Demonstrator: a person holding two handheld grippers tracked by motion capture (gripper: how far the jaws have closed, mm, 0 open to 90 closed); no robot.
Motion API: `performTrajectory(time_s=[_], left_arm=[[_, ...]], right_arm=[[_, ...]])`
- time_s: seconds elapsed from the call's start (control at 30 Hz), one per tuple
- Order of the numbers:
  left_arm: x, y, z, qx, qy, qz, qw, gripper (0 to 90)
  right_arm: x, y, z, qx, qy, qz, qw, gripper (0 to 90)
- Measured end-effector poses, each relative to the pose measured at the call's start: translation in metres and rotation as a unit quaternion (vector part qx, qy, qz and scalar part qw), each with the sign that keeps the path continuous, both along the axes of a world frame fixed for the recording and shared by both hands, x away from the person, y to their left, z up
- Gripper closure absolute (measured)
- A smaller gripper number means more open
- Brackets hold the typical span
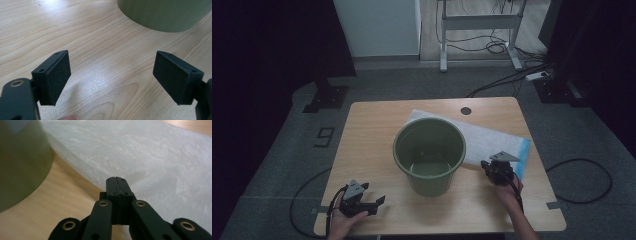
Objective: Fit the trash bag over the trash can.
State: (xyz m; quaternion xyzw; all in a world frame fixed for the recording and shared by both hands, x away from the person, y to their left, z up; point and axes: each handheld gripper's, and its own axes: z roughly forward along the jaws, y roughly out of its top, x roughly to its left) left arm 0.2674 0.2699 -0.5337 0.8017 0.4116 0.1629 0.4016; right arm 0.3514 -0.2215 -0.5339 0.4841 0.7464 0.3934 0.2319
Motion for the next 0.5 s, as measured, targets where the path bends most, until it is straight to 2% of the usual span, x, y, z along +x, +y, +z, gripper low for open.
performTrajectory(time_s=[0.2, 0.4, 0.5], left_arm=[[-0.001, -0.001, 0.002, -0.010, -0.006, -0.005, 0.9999, 14.4], [-0.001, -0.002, 0.001, -0.004, -0.003, -0.006, 1.0000, 14.4], [-0.001, -0.003, 0.000, -0.004, -0.002, -0.006, 1.0000, 14.4]], right_arm=[[-0.036, -0.030, 0.000, 0.007, -0.006, 0.014, 0.9999, 89.0], [-0.061, -0.055, -0.007, 0.010, -0.003, 0.006, 0.9999, 88.9], [-0.071, -0.070, -0.014, 0.010, 0.005, -0.002, 0.9999, 88.9]])
